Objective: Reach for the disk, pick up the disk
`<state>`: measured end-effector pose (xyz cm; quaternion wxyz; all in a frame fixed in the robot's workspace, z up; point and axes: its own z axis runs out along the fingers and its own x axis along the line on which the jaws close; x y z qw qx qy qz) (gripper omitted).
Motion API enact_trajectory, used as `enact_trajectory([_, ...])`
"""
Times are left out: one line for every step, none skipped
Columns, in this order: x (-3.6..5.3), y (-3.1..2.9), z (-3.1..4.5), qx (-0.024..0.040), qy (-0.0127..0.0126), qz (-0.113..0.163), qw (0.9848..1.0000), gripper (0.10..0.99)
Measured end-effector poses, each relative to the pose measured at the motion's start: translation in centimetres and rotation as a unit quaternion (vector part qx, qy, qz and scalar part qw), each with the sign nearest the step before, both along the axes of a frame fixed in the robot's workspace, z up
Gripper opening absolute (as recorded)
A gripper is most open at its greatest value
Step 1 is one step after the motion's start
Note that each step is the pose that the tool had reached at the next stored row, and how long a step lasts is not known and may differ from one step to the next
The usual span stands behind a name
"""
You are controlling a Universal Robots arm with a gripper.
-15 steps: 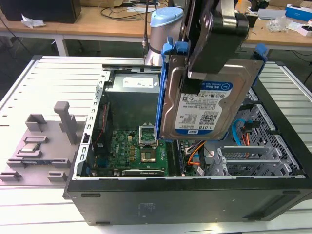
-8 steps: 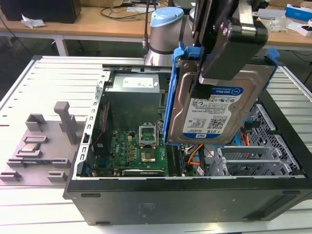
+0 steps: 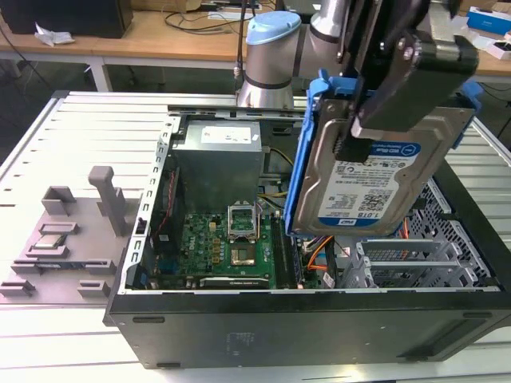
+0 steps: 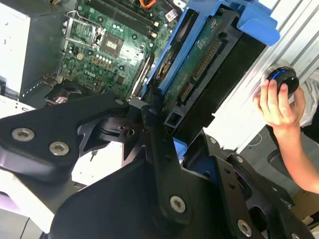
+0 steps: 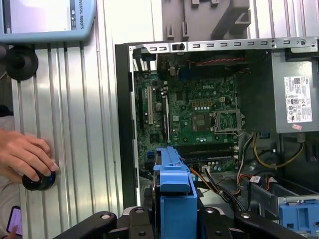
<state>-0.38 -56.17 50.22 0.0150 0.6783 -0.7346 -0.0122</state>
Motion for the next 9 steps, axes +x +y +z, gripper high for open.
enact_trajectory([0.29,0.00,0.00,0.0000,0.0000,0.000,1.0000,0.369])
enact_trajectory([0.49,0.00,0.00,0.0000,0.0001,0.000,1.0000,0.369])
enact_trajectory([0.80,0.01,0.00,0.0000,0.0001,0.000,1.0000,0.369])
enact_trajectory([1.21,0.01,0.00,0.0000,0.0002,0.000,1.0000,0.369])
enact_trajectory([1.61,0.00,-0.01,0.0001,0.0002,0.000,1.0000,0.369])
enact_trajectory([2.02,0.00,0.00,0.0000,0.0002,0.000,1.0000,0.369])
enact_trajectory([2.25,0.00,0.00,0.0000,0.0002,0.000,1.0000,0.369])
enact_trajectory([2.43,0.00,0.00,0.0000,0.0002,0.000,1.0000,0.369])
enact_trajectory([2.61,0.00,0.00,0.0000,0.0003,0.000,1.0000,0.369])
